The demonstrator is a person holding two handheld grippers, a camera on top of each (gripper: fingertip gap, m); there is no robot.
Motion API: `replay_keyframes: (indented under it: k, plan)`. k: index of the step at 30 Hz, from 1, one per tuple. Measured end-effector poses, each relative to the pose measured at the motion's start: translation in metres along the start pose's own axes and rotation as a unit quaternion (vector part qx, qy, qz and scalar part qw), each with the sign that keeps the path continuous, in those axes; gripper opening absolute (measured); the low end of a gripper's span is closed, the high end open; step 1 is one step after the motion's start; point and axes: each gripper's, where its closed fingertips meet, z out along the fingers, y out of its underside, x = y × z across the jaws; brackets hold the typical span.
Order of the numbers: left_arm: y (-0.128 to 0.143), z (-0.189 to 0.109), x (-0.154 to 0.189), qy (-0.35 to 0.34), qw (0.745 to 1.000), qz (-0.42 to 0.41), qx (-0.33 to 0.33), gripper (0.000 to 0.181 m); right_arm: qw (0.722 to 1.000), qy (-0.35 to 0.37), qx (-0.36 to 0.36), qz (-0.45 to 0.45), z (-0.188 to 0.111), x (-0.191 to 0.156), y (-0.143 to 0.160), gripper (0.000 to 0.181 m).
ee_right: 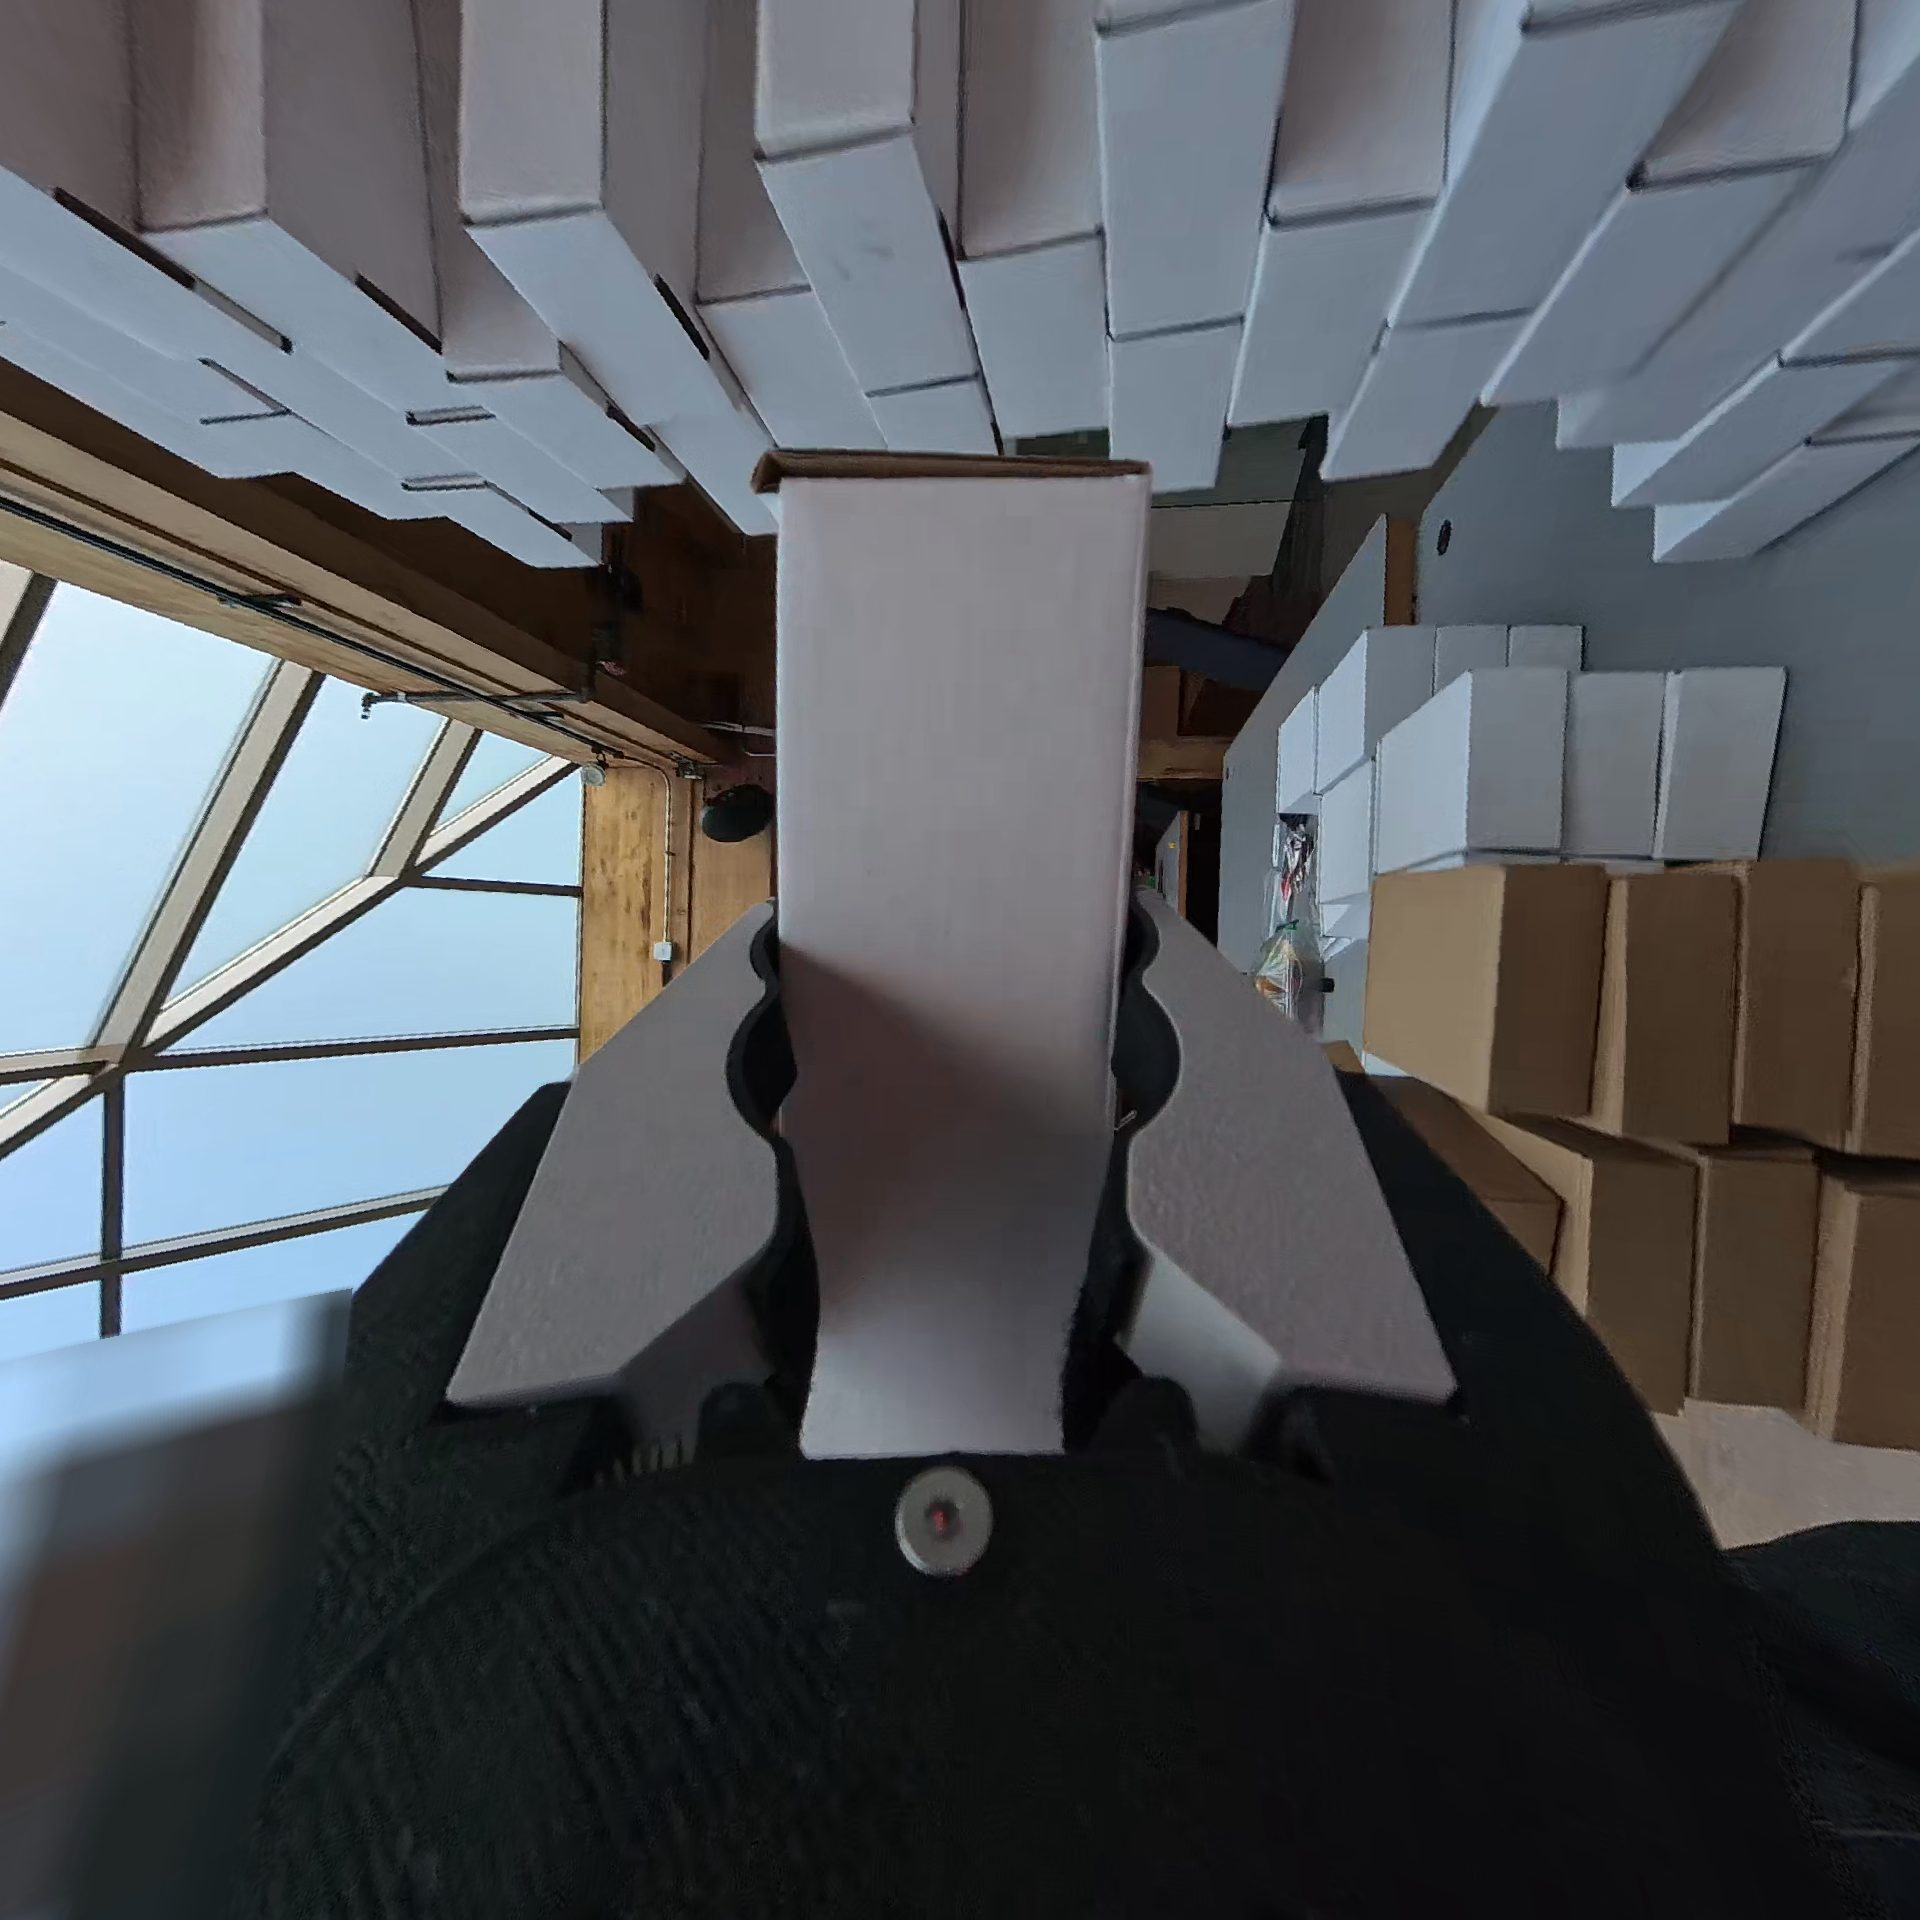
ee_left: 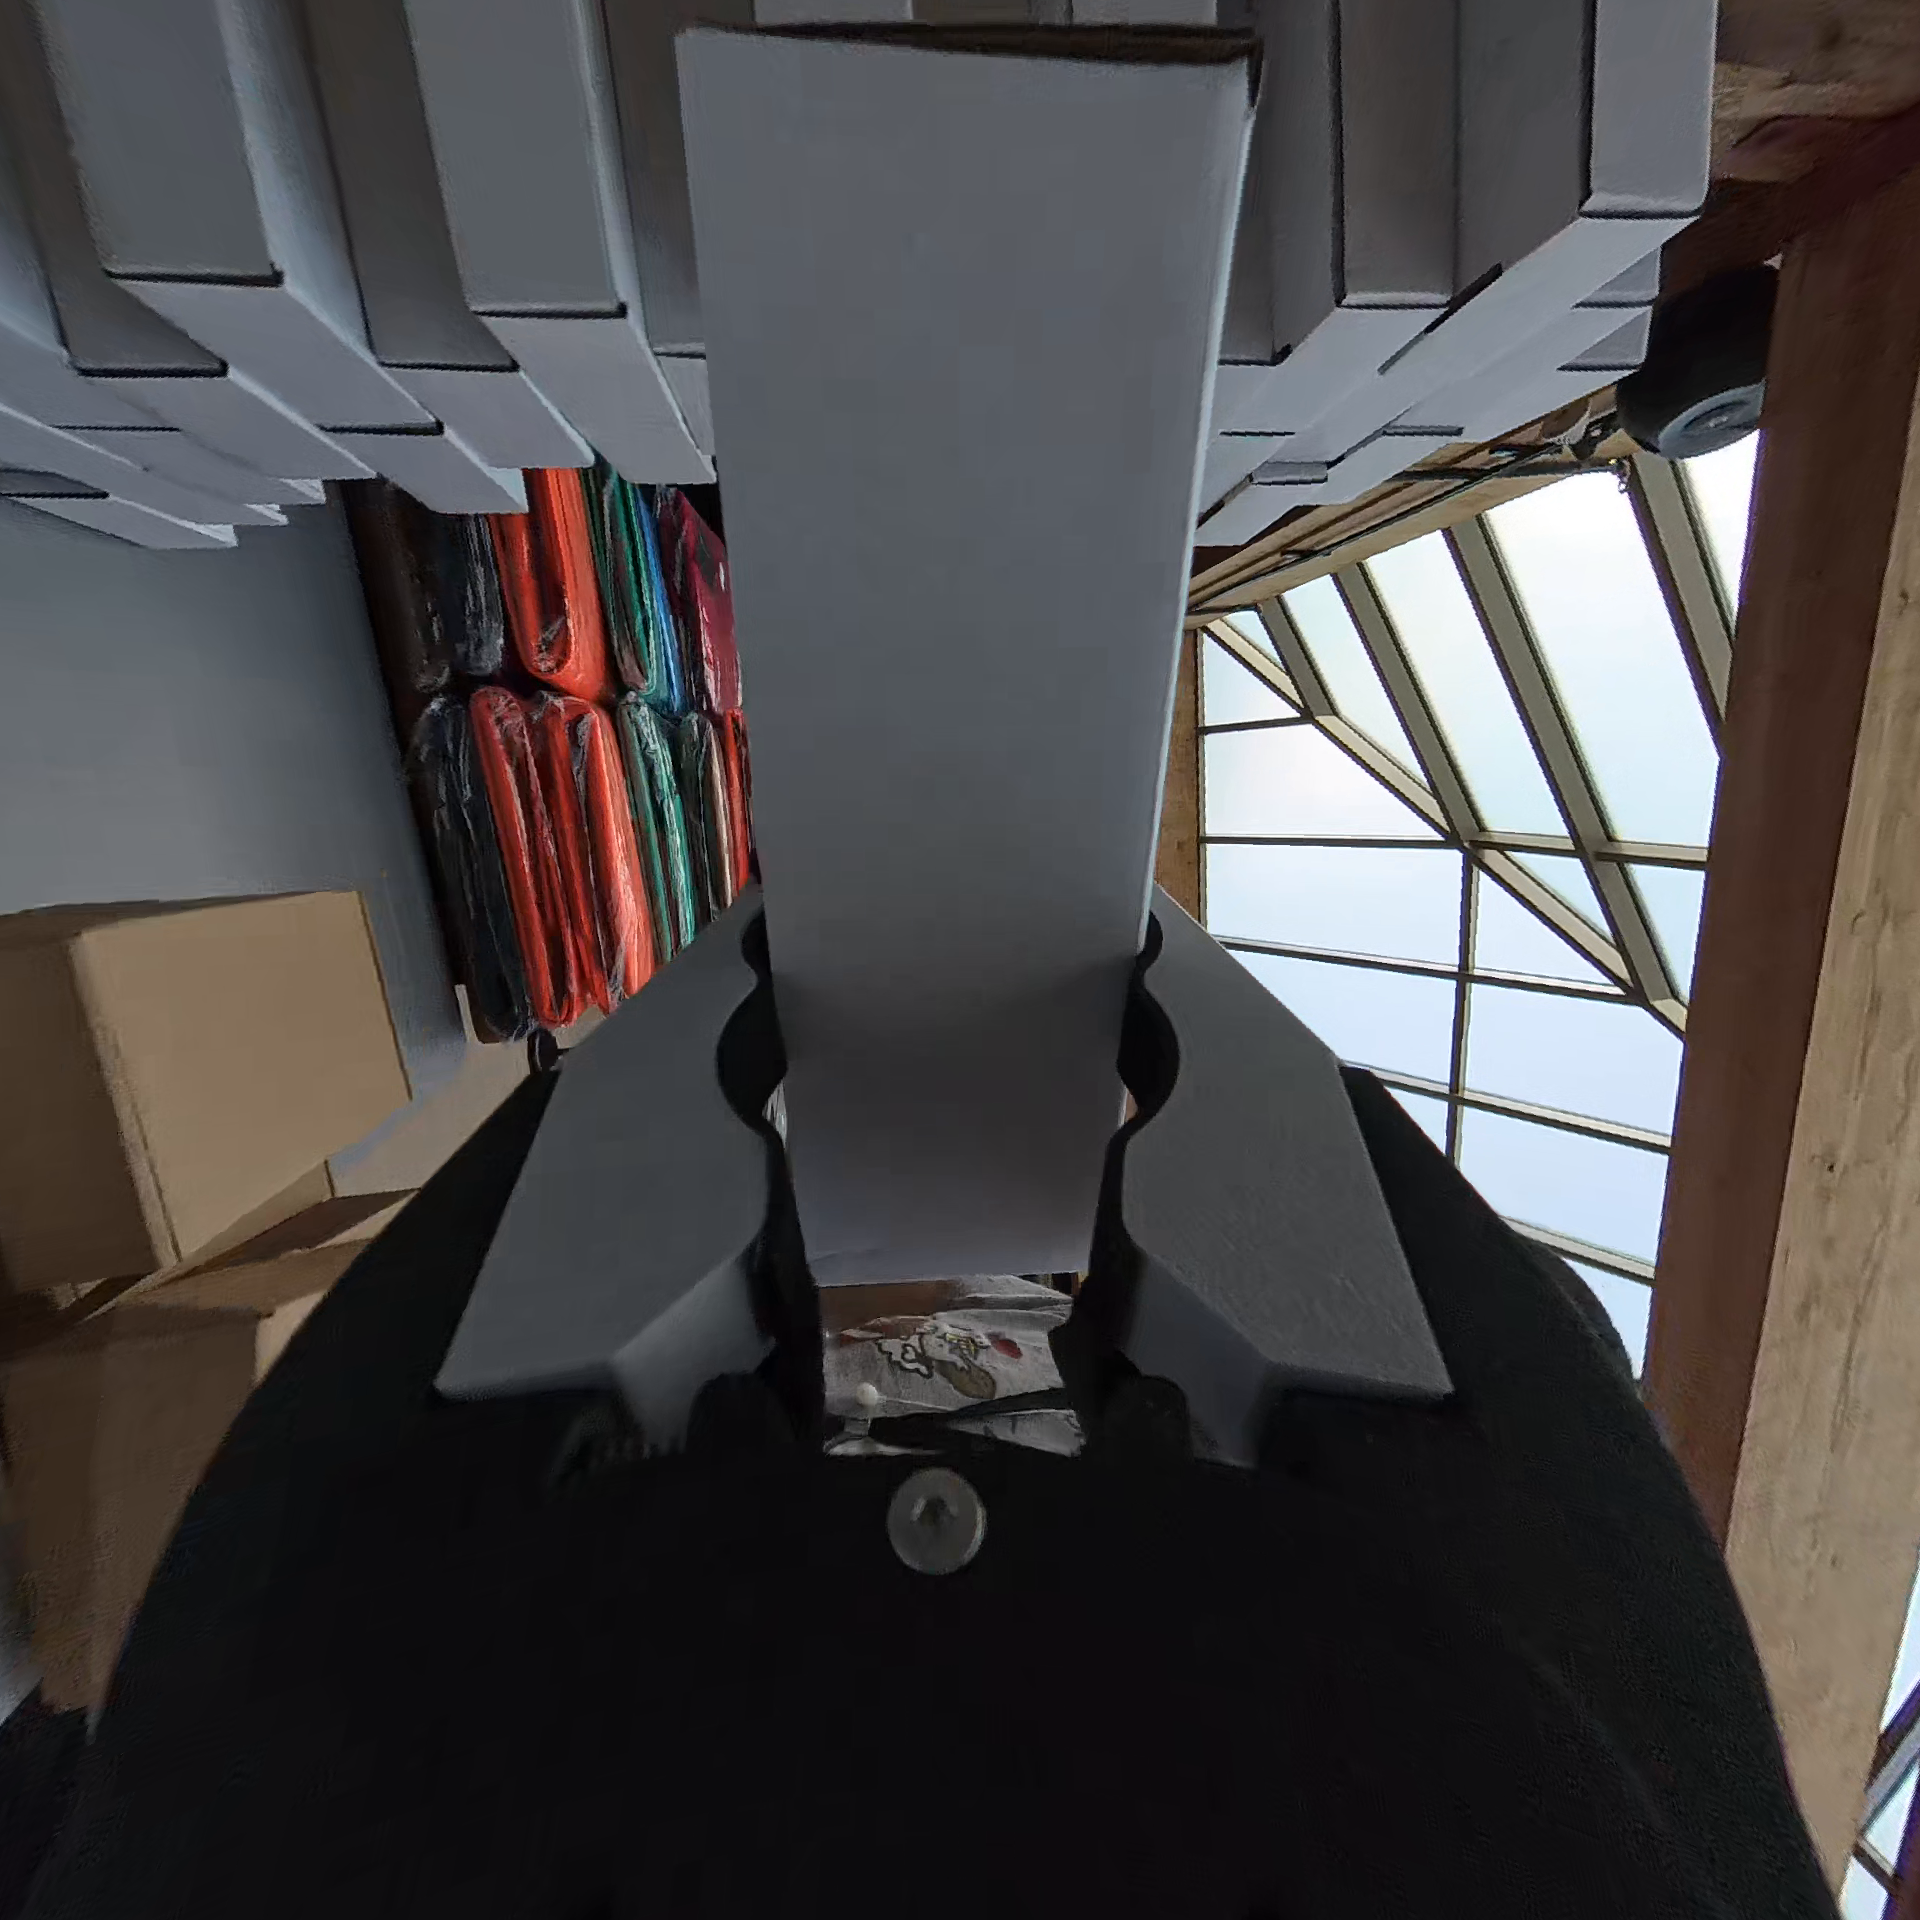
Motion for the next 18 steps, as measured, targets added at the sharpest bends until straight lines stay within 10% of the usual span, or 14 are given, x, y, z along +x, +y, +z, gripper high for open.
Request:
replay_keyframes:
  k: [11,18]
  plan:
    - [-0.139,0.124,0.110,-0.106,0.989,0.081,-0.056,0.063,0.998,0.010,0.018,-0.060,0.087,-0.151,-0.156,0.061]
    - [-0.163,0.183,0.130,-0.128,0.984,0.077,-0.095,0.063,0.994,0.061,0.011,-0.089,0.127,-0.184,-0.197,0.061]
